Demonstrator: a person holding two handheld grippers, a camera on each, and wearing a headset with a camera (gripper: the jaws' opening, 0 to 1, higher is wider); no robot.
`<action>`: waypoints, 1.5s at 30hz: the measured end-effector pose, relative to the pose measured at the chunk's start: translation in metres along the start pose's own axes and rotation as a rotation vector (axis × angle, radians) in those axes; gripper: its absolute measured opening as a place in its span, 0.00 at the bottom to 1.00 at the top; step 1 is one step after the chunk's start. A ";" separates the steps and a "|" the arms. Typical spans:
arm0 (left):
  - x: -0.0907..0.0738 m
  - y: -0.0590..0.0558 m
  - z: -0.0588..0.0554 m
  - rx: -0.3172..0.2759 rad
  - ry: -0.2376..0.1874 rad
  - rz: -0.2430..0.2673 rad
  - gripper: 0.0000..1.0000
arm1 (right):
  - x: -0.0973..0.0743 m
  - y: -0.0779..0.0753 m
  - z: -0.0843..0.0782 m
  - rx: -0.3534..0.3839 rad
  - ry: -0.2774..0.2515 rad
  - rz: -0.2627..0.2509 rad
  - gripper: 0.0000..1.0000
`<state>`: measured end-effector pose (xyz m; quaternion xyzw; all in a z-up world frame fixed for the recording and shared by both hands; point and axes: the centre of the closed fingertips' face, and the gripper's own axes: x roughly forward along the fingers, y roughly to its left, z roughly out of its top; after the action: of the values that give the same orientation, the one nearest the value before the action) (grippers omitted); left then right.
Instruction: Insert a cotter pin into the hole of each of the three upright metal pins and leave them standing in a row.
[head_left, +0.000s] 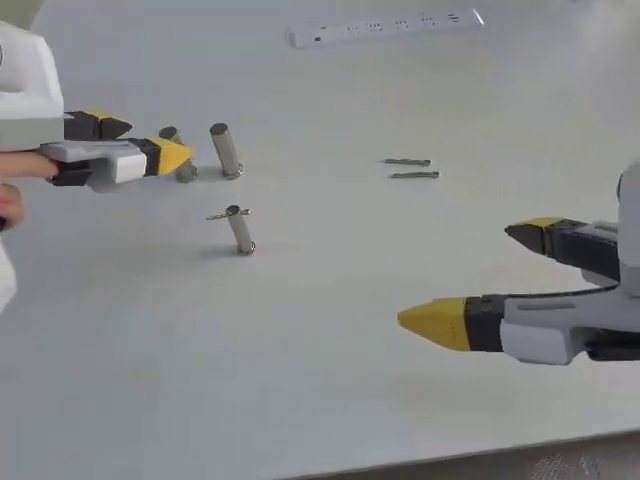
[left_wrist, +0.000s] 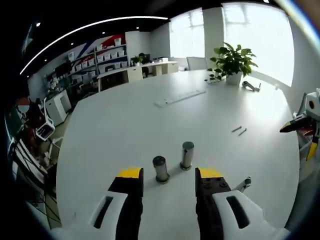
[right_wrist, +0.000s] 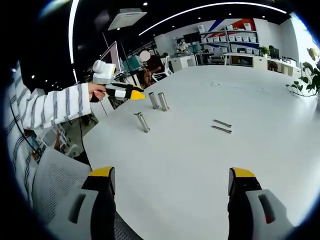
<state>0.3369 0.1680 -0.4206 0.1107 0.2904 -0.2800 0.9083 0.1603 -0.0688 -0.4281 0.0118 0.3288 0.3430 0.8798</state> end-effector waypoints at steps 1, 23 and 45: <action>0.003 0.001 -0.002 0.002 0.008 0.002 0.36 | 0.000 0.000 0.000 -0.001 0.001 -0.001 0.93; 0.044 0.024 -0.022 -0.091 0.044 -0.009 0.25 | 0.006 -0.002 -0.007 0.019 0.035 0.003 0.90; 0.052 0.017 -0.019 -0.053 -0.002 -0.047 0.10 | 0.008 -0.001 -0.012 0.001 0.037 0.019 0.82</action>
<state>0.3730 0.1655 -0.4658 0.0796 0.2993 -0.2936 0.9044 0.1580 -0.0672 -0.4424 0.0091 0.3453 0.3512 0.8703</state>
